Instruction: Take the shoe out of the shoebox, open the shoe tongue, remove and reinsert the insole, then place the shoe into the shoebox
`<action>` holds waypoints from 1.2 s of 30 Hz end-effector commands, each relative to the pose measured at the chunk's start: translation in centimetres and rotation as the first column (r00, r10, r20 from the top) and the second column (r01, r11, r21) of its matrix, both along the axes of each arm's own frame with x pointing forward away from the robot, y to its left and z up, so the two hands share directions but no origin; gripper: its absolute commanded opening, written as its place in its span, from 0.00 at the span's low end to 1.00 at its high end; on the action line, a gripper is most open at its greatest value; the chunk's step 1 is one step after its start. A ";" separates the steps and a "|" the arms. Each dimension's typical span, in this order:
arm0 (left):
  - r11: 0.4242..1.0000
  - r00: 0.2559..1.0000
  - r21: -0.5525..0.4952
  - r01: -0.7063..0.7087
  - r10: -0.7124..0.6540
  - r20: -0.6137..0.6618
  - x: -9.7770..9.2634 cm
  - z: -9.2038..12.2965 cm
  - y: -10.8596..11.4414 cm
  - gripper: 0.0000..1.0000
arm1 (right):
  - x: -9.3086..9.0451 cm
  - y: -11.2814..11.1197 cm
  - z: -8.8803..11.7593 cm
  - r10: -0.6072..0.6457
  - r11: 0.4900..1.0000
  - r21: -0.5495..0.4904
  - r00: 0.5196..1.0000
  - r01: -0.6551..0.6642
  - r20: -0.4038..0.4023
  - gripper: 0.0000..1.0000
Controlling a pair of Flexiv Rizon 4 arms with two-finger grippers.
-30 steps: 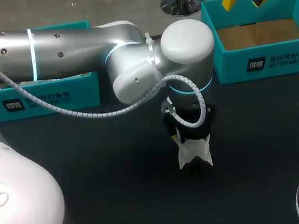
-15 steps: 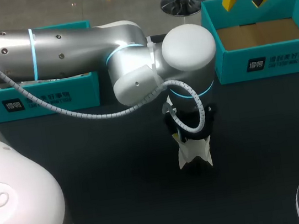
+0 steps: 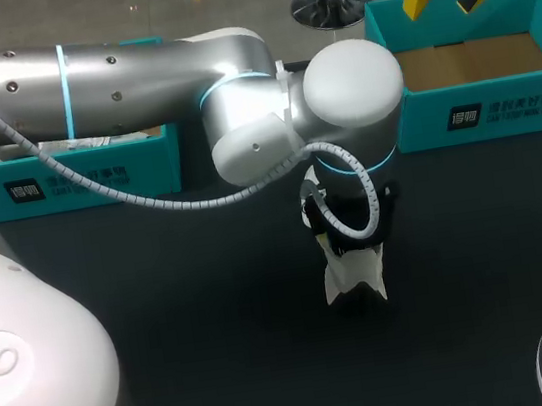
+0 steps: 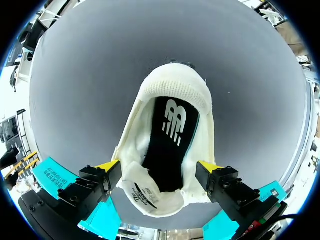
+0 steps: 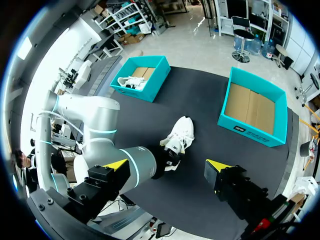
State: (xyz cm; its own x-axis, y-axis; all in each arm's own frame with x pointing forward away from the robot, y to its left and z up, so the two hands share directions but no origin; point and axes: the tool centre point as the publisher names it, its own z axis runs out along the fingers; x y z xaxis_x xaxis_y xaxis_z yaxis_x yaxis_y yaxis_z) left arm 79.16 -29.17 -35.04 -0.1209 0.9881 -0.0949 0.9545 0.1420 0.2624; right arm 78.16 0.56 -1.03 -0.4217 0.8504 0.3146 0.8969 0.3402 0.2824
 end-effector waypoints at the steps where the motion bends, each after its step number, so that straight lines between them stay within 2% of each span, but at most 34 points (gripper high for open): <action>1: 1.000 1.000 0.005 0.001 -0.001 0.003 0.1 1.0 0.1 1.00 | 0.1 0.0 0.0 0.000 1.000 -0.001 1.000 0.000 -0.002 1.00; 12: 0.999 1.000 0.048 -0.013 0.012 0.017 1.9 4.1 1.0 1.00 | 0.1 0.0 0.0 0.000 1.000 -0.001 1.000 0.000 -0.002 1.00; 22: 0.999 0.998 0.035 -0.017 0.019 -0.055 4.5 8.3 2.5 1.00 | 0.1 0.0 0.0 0.000 1.000 -0.001 1.000 0.000 -0.002 1.00; 23: 1.000 0.997 0.028 -0.012 0.014 -0.072 4.6 8.5 2.6 0.95 | 0.1 0.0 0.0 0.000 1.000 -0.001 1.000 0.000 -0.002 1.00; 24: 0.999 0.998 0.030 -0.011 0.013 -0.063 4.8 8.5 2.6 0.22 | 0.1 0.0 0.0 0.000 1.000 -0.001 1.000 0.000 -0.002 1.00; 25: 0.999 0.997 0.033 0.000 0.002 -0.077 4.9 8.5 2.7 0.00 | 0.1 0.0 0.0 0.000 1.000 -0.001 1.000 0.000 -0.002 1.00; 31: 0.999 0.995 0.038 0.008 -0.004 -0.095 5.1 7.5 2.4 0.00 | 0.1 0.0 0.0 0.000 1.000 -0.001 1.000 0.000 -0.002 1.00; 36: 0.999 0.995 0.031 0.015 -0.012 -0.103 4.2 5.9 1.9 0.00 | 0.1 0.0 0.0 0.000 1.000 -0.001 1.000 0.000 -0.002 1.00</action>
State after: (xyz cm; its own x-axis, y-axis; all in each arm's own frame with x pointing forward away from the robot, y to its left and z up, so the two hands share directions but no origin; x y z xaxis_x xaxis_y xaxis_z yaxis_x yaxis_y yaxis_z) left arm 83.69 -26.95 -27.99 -0.1161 0.9921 -0.0476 0.9790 0.1224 0.1631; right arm 78.16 0.57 -1.03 -0.4217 0.8504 0.3146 0.8969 0.3403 0.2824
